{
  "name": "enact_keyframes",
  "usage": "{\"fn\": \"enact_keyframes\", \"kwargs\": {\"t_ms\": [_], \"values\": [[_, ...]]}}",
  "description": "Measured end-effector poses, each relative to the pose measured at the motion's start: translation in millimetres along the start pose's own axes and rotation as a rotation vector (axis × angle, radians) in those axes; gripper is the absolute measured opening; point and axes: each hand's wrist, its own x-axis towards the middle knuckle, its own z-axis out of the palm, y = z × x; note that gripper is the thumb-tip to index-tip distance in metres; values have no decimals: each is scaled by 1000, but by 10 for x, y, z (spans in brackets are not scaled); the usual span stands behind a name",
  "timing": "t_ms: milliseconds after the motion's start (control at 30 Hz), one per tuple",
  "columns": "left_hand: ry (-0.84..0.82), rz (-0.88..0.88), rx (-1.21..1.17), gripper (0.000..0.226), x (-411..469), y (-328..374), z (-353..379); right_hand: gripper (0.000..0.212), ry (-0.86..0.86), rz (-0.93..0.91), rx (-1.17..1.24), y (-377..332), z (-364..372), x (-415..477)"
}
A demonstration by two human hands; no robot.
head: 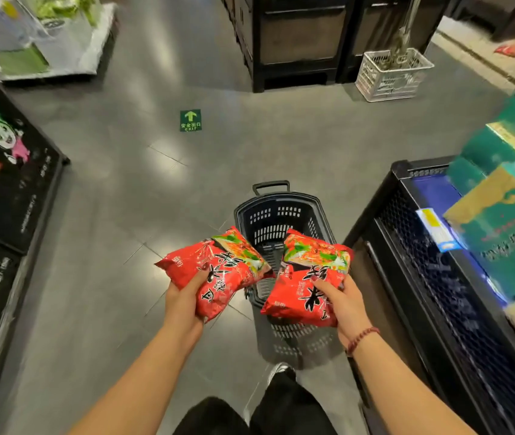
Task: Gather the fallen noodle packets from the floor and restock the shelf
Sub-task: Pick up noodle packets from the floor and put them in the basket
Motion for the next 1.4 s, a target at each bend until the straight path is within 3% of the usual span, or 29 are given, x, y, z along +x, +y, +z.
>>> {"fn": "enact_keyframes", "kwargs": {"t_ms": [333, 733, 867, 1067, 1333, 1400], "values": [[-41, -43, 9, 46, 1058, 201, 924, 42, 43, 31, -16, -734, 223, 1161], [-51, -197, 64, 46, 2380, 146, 1585, 50, 169, 101, -62, -875, 447, 2450], [-12, -227, 50, 35, 2762, -255, 1715, 53, 167, 152, -69, -650, 375, 3061], [74, -223, -46, 40, 3349, -1157, 1816, 37, 148, 174, -122, 65, 112, 4038], [159, -219, -65, 60, 4099, -2383, 1808, 41, 150, 137, -155, 1083, -111, 5007], [205, -216, -81, 55, 4294, -2668, 1792, 43, 140, 108, -171, 1324, -106, 5216]]}}
